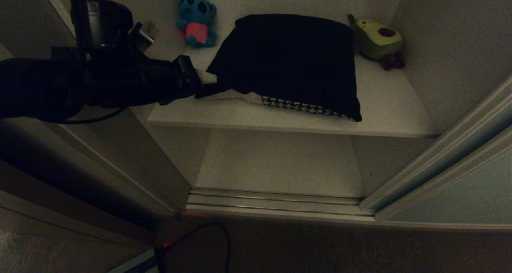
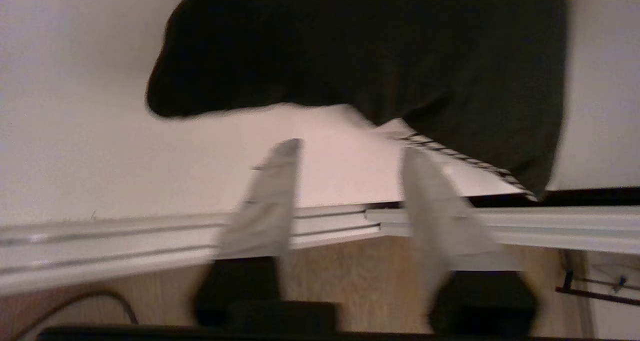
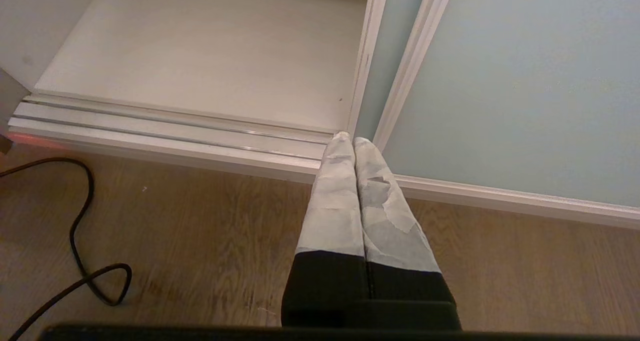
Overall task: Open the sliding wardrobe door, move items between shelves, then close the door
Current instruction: Place the pillow on the lower shelf
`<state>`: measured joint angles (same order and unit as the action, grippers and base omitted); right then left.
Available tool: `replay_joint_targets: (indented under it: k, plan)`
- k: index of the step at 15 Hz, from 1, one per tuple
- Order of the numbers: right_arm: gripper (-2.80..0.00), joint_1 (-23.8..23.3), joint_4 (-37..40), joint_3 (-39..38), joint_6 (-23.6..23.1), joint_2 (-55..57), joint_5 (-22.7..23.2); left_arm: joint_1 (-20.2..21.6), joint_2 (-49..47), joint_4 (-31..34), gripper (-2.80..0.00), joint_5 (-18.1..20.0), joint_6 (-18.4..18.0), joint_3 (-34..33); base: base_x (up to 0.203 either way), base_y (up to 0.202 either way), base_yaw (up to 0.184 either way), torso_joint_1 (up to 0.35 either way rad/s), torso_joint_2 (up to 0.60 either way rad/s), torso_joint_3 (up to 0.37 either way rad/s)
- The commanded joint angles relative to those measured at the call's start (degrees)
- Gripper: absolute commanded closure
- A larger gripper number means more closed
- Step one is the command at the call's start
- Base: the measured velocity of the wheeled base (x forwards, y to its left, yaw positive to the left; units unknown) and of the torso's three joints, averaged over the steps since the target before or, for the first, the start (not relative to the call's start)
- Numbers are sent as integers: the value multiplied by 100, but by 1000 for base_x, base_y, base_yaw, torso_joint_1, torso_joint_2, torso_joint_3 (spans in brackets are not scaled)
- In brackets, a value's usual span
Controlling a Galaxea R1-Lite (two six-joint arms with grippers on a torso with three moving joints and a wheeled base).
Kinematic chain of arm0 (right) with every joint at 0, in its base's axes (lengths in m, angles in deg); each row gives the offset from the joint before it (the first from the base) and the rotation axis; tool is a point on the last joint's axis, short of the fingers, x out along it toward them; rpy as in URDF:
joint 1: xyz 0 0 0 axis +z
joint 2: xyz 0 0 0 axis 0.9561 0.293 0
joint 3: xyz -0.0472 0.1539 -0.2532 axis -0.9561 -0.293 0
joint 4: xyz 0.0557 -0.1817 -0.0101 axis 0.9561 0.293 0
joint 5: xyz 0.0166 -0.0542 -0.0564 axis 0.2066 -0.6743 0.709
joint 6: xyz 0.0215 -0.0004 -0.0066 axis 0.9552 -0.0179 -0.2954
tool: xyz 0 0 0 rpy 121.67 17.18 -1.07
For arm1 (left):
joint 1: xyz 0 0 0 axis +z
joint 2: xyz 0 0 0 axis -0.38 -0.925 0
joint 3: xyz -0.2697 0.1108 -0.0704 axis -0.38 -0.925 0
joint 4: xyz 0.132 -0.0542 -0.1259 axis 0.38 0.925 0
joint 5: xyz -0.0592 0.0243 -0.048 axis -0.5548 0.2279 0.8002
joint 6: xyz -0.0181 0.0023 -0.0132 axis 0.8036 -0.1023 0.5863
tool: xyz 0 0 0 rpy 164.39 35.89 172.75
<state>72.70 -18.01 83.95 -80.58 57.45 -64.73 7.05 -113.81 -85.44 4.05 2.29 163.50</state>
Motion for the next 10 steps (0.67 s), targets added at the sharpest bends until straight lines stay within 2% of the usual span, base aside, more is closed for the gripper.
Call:
replay_joint_targets:
  k: [1,2,3,8,10]
  plan:
    - [0,0,0,-19,3,1,2,6,-91,-5,-280,-275,50,-31,0,0,0,0,0,0]
    - [0,0,0,-26,-6,1,2,3,-104,-26,-280,-565,54,-27,0,0,0,0,0,0]
    - [0,0,0,-18,-5,1,2,3,-113,-37,-280,-702,55,-34,0,0,0,0,0,0]
    - [0,0,0,-26,-6,1,2,8,-119,-76,-280,-726,64,-376,0,0,0,0,0,0]
    - [0,0,0,-18,-2,1,2,4,-412,-107,-280,-815,58,-337,0,0,0,0,0,0]
